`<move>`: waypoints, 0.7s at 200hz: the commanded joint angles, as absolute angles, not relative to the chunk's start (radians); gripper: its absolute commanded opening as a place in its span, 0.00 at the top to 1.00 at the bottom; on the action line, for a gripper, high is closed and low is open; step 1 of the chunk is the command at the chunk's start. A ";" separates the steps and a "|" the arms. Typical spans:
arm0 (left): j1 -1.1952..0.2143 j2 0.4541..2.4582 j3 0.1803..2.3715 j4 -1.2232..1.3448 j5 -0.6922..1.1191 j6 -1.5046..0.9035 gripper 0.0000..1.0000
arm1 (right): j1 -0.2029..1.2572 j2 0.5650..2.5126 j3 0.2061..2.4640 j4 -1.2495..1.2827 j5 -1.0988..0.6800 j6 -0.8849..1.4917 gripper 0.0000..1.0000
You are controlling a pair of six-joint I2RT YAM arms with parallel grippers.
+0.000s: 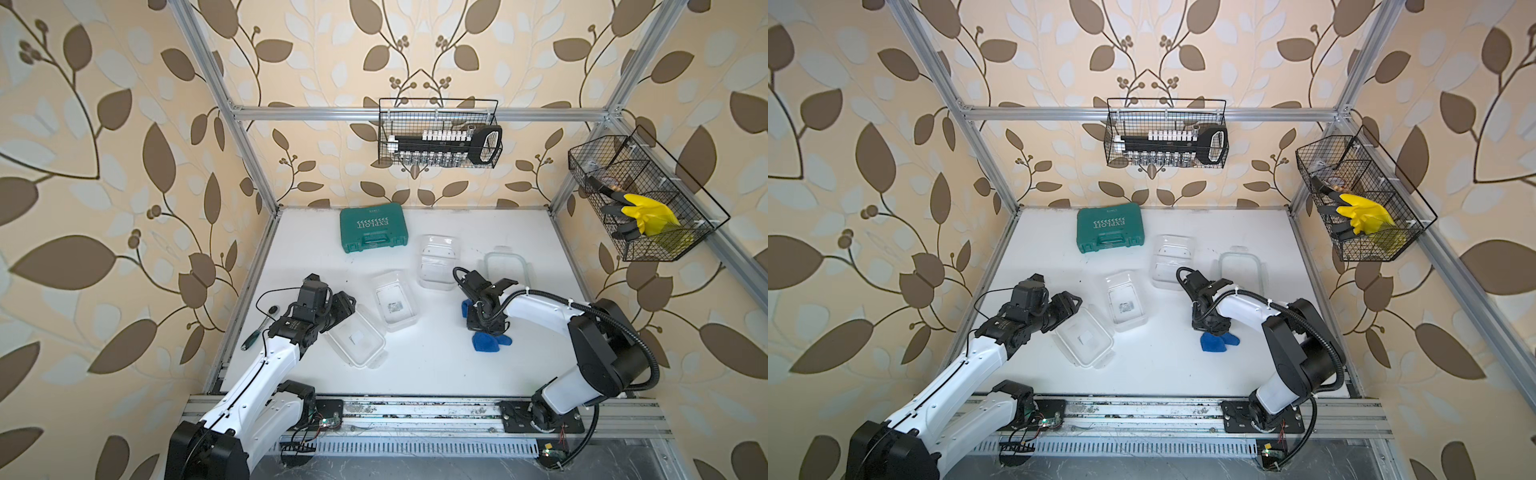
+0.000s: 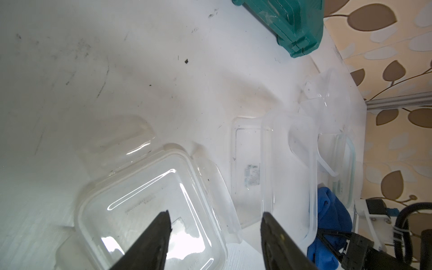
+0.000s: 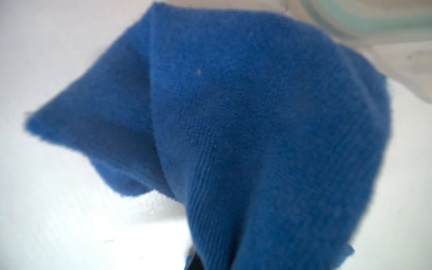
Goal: Wipe the insides of the lunch boxes
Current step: Pick up the cleaning item at the center of the board, then wipe the dirt inside the lunch box.
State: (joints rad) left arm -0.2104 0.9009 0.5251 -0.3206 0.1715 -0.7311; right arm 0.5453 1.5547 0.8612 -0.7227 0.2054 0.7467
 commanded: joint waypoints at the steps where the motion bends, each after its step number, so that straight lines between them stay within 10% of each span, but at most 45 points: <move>1: -0.212 0.924 0.584 -0.319 0.144 -0.702 0.37 | 0.639 1.442 0.915 -0.790 0.302 0.756 1.00; 43: -0.212 1.058 0.657 -0.290 0.206 -0.682 0.38 | 0.867 1.336 1.193 -0.891 0.448 0.702 1.00; 140: -0.290 1.255 0.727 -0.188 0.282 -0.724 0.53 | 0.889 1.726 1.452 -0.445 0.103 0.683 1.00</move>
State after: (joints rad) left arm -0.2615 1.2221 0.6811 -0.2329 0.2604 -0.7158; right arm 0.8944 1.6245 1.4124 -0.5556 0.2344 0.6548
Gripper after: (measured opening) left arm 0.475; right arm 0.066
